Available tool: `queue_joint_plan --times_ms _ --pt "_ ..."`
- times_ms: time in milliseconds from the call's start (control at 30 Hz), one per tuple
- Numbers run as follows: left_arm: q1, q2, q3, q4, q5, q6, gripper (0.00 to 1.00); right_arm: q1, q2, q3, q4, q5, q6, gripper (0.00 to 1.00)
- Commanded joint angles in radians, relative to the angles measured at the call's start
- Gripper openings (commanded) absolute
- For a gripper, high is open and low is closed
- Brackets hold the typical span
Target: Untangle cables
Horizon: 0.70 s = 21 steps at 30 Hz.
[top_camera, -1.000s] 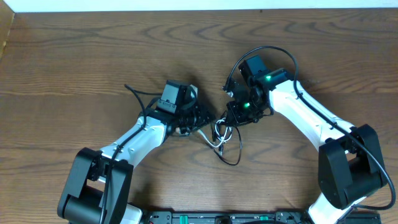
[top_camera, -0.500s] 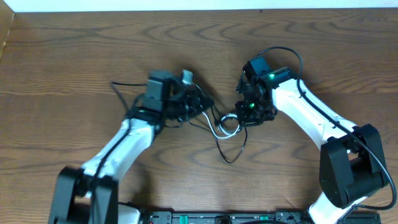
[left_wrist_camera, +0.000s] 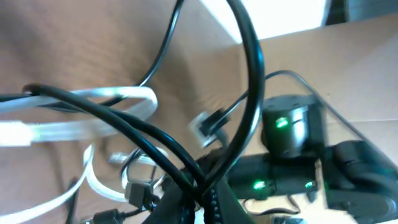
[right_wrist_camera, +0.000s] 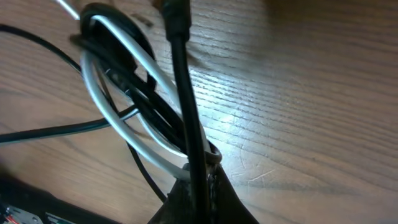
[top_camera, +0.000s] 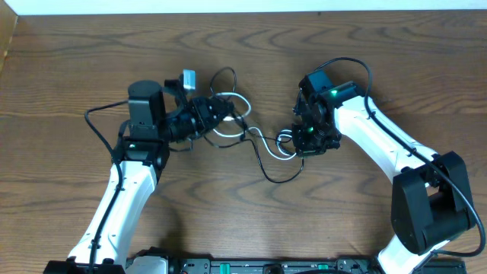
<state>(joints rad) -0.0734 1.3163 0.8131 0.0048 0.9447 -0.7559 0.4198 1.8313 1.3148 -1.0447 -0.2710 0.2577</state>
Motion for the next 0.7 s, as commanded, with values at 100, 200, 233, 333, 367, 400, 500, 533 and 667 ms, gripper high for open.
queue_joint_plan --times_ms 100,200,233,333,367,400,500,533,667 --pt "0.005 0.01 0.013 -0.256 -0.259 0.198 0.08 -0.005 -0.007 0.005 -0.003 0.018 0.01 0.01" --pt "0.005 0.01 0.013 -0.351 -0.382 0.225 0.08 -0.005 -0.007 0.005 -0.003 0.019 0.011 0.01" --pt "0.005 0.01 0.013 -0.374 -0.417 0.225 0.08 -0.005 -0.007 0.005 -0.002 0.019 0.011 0.01" --pt "0.013 0.01 0.013 -0.441 -0.495 0.225 0.11 -0.007 -0.007 0.005 0.01 0.019 0.011 0.01" --pt "0.018 0.01 0.013 -0.469 -0.521 0.225 0.13 -0.007 -0.007 0.005 0.013 0.019 0.012 0.01" --pt "0.024 0.01 0.013 -0.487 -0.532 0.224 0.22 -0.007 -0.007 0.005 0.016 0.018 0.016 0.01" --pt "0.037 0.01 0.013 -0.522 -0.509 0.225 0.77 -0.007 -0.007 0.005 0.036 -0.001 0.015 0.01" --pt "0.038 0.01 0.013 -0.525 -0.477 0.232 0.84 -0.007 -0.007 0.005 0.045 -0.02 0.001 0.01" --pt "0.038 0.009 0.013 -0.486 -0.248 0.322 0.82 -0.007 -0.007 0.005 0.079 -0.114 -0.053 0.01"
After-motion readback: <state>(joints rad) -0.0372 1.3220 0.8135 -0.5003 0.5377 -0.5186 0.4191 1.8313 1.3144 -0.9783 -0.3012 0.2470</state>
